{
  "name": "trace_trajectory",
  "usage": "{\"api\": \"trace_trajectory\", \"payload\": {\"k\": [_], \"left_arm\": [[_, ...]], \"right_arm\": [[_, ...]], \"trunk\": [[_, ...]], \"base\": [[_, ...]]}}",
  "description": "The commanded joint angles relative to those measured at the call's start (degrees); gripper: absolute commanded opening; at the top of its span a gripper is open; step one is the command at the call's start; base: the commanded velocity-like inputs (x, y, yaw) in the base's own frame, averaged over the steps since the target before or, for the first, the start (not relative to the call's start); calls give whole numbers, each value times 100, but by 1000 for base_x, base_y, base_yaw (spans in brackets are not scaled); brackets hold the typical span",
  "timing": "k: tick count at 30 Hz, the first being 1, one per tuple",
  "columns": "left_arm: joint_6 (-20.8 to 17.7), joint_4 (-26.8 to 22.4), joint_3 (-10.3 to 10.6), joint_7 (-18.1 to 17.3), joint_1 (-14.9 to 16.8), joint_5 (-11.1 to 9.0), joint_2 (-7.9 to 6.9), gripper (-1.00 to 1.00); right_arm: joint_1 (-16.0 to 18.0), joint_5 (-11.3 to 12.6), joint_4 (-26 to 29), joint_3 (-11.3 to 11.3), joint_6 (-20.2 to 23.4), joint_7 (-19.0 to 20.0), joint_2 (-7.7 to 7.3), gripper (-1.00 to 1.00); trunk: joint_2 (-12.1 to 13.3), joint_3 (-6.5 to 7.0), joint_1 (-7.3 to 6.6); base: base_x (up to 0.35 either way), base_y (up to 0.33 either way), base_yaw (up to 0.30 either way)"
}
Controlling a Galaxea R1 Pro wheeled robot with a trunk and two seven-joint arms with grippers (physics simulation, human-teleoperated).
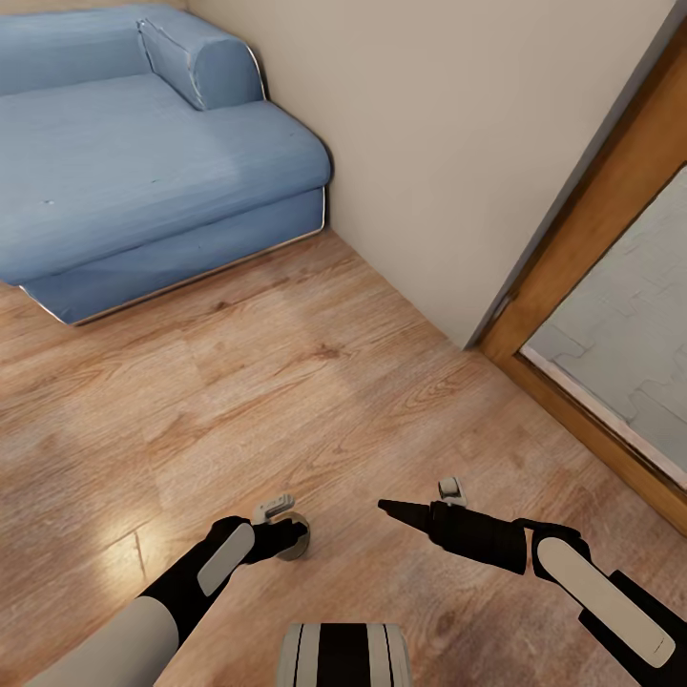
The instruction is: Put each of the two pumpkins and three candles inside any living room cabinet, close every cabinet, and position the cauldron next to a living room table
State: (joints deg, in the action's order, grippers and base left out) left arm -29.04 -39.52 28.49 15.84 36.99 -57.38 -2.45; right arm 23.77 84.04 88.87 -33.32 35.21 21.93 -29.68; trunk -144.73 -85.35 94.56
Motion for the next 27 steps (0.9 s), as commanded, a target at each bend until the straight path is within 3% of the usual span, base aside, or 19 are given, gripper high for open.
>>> {"api": "trace_trajectory", "payload": {"k": [1,20,27], "left_arm": [[-22,102,21,64,1,60,-9,-100],[-22,102,-1,68,1,60,-35,-100],[-22,102,-2,67,1,60,-44,-100]], "right_arm": [[5,25,-4,-8,12,4,-3,100],[5,0,-26,-3,-14,4,5,100],[5,14,-40,-2,-14,4,6,100]], "trunk": [[-1,-4,0],[-1,-4,0],[8,151,-18]], "base": [[0,0,0],[0,0,0],[0,0,0]]}}
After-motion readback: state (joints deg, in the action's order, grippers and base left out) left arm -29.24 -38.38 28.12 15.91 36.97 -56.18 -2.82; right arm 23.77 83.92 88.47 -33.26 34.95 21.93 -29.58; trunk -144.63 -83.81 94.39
